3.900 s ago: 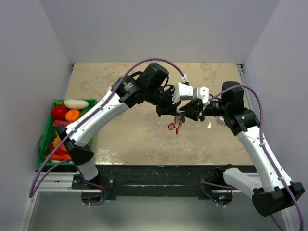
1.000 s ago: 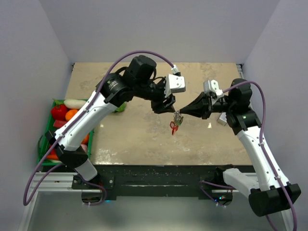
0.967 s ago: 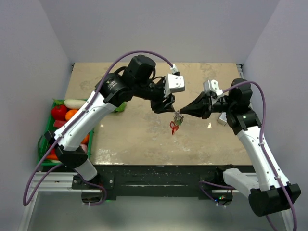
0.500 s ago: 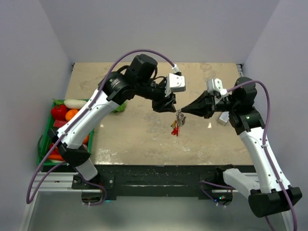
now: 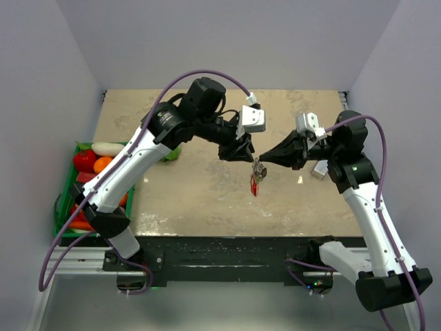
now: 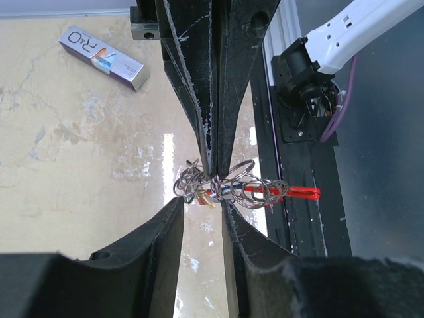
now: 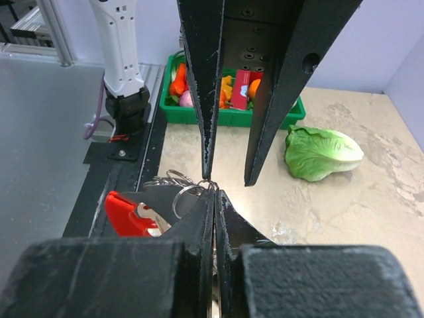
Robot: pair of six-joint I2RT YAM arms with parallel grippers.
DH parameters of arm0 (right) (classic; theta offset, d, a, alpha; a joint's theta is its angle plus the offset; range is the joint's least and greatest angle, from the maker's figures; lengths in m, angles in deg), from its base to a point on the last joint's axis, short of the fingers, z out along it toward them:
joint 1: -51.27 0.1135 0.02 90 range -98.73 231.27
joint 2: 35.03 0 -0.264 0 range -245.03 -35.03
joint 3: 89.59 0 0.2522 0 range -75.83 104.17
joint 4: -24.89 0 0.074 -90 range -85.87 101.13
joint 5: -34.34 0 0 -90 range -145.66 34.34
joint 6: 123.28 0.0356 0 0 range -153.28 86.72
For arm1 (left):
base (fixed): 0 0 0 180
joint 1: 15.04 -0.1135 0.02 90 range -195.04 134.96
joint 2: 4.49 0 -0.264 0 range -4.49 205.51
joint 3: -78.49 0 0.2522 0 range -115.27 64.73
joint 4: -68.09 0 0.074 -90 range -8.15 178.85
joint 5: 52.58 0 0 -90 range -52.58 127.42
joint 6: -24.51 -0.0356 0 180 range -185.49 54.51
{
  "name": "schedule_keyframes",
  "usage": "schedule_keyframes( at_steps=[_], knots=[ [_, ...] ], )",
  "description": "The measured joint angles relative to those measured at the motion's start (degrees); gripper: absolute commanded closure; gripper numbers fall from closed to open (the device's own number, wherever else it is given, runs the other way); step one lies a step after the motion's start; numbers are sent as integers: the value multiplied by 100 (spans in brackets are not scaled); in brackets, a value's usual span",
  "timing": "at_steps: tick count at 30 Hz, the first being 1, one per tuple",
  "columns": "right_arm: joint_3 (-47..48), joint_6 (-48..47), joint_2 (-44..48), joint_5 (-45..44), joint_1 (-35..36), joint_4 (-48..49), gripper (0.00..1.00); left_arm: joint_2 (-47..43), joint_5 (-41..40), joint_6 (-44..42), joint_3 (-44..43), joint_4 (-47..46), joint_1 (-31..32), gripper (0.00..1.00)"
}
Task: Remove the keys from the keyring
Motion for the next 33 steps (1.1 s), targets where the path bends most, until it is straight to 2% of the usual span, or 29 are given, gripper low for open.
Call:
schedule_keyframes(
  at_steps=[9, 23, 33],
  knots=[
    [2, -42, 0, -2, -22, 7, 100, 0, 129, 2, 0, 0, 0, 66],
    [85, -72, -2, 0, -22, -17, 100, 0, 238, -24, 0, 0, 0, 91],
    [282, -33, -52, -4, -22, -26, 100, 0, 278, -81, 2, -31, -7, 92]
  ],
)
